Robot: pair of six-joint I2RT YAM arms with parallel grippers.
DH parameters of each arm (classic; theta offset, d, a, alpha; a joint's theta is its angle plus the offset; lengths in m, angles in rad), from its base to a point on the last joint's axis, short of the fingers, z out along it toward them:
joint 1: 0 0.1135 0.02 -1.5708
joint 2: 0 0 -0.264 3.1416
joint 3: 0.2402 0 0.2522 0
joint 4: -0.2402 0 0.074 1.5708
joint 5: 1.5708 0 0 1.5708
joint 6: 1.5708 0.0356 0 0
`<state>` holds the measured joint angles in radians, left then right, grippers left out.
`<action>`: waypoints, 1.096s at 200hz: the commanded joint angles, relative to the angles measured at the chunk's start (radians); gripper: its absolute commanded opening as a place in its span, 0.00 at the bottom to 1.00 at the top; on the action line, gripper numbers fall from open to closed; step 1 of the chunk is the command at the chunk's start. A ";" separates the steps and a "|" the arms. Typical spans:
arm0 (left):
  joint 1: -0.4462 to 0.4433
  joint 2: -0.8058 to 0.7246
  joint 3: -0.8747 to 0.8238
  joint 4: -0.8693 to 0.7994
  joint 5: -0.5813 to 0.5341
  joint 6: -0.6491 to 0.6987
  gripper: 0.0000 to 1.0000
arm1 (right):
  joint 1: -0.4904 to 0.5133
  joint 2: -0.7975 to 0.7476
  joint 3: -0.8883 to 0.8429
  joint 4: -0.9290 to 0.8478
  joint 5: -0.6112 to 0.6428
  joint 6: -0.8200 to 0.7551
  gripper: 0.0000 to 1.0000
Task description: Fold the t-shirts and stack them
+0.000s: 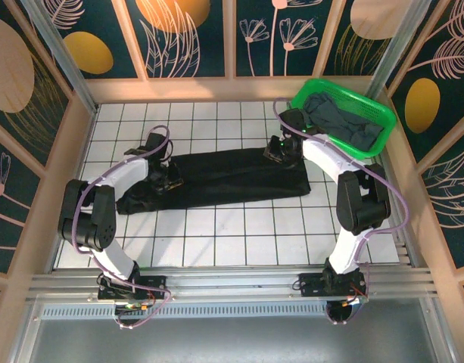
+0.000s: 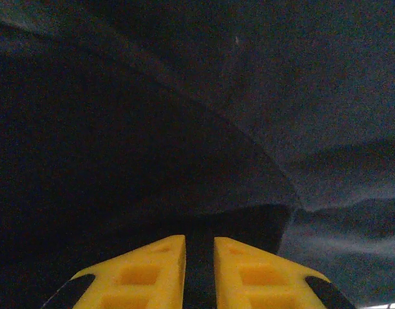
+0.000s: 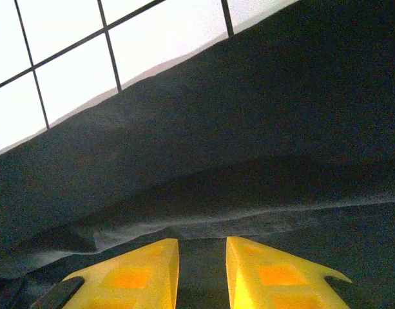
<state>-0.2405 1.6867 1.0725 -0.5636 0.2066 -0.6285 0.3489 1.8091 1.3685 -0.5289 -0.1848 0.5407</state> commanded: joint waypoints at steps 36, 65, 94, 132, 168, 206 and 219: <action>-0.054 -0.003 -0.078 -0.055 0.062 -0.054 0.19 | 0.002 -0.048 -0.060 0.021 0.001 0.030 0.26; -0.065 -0.008 -0.125 0.017 0.138 -0.158 0.22 | 0.003 -0.054 -0.081 0.029 0.002 0.033 0.26; -0.070 -0.069 -0.141 0.050 0.179 -0.251 0.30 | 0.003 -0.063 -0.108 0.037 0.004 0.034 0.26; -0.071 -0.174 -0.109 -0.010 0.182 -0.312 0.36 | 0.004 -0.073 -0.138 0.055 -0.001 0.039 0.26; -0.047 -0.179 0.062 -0.173 -0.076 -0.267 0.34 | 0.023 -0.077 -0.147 0.097 -0.056 0.034 0.25; 0.088 -0.101 0.040 -0.135 -0.180 -0.218 0.32 | 0.115 -0.117 -0.145 0.296 -0.336 -0.030 0.26; 0.096 -0.084 0.013 -0.109 -0.177 -0.199 0.32 | 0.149 -0.120 -0.133 0.313 -0.359 -0.035 0.26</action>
<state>-0.1738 1.5581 1.1378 -0.6571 0.1101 -0.8757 0.4297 1.7584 1.2255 -0.3397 -0.3809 0.5457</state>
